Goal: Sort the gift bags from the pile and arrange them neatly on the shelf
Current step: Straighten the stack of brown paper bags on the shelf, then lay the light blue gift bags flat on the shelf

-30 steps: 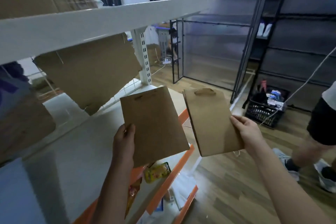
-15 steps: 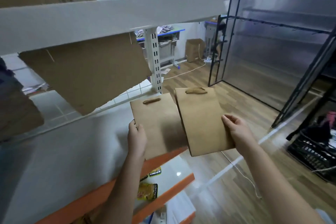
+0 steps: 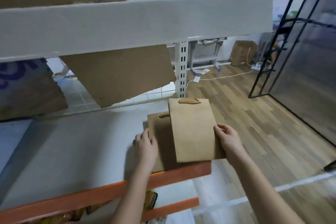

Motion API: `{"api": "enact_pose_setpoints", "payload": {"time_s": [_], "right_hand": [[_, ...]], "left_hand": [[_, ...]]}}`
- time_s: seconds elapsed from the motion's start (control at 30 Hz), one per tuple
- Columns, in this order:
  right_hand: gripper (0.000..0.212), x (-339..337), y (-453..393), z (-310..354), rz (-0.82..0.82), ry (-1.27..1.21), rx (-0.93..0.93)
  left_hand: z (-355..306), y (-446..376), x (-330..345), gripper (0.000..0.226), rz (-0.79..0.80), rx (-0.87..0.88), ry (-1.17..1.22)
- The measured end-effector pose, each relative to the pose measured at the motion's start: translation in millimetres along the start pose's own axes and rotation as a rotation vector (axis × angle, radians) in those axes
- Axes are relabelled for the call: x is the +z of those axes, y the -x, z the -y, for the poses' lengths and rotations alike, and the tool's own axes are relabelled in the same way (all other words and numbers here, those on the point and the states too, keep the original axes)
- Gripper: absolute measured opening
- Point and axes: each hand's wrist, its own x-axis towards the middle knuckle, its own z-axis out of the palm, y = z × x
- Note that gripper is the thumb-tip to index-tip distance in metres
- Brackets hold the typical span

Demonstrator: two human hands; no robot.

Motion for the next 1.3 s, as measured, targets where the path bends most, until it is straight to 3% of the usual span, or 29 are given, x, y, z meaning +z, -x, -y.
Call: {"api": "enact_pose_setpoints", "payload": {"time_s": [0.17,0.37,0.6,0.8,0.93,1.03,1.3], "right_hand": [[0.018,26.3,-3.3,11.6,0.141,0.130,-0.084],[0.039,39.0,5.7,4.7,0.257,0.406,-0.175],[0.049,38.5,18.8,2.0,0.226,0.576,-0.241],[0.040,55.9,49.5,23.1,0.118,0.643,-0.644],[0.035,123.9,92.6,30.1,0.237,0.781,-0.856],[0.031,192.4,141.4,21.3,0.414,0.936,-0.960],[0.041,373.1,289.9,12.8,0.673,1.081,-1.147]], "left_hand": [[1.0,0.6,-10.4,0.036,-0.021,-0.088,0.122],[3.6,16.7,-25.6,0.034,-0.012,-0.094,0.050],[0.8,25.3,-32.5,0.035,0.047,-0.050,-0.090],[25.4,32.9,-72.0,0.038,-0.069,0.123,-0.407],[65.3,40.4,-130.0,0.039,-0.072,0.202,-0.705],[108.9,49.3,-183.6,0.036,-0.050,0.221,-0.901],[238.6,78.2,-350.1,0.035,-0.097,0.087,-1.164]]}}
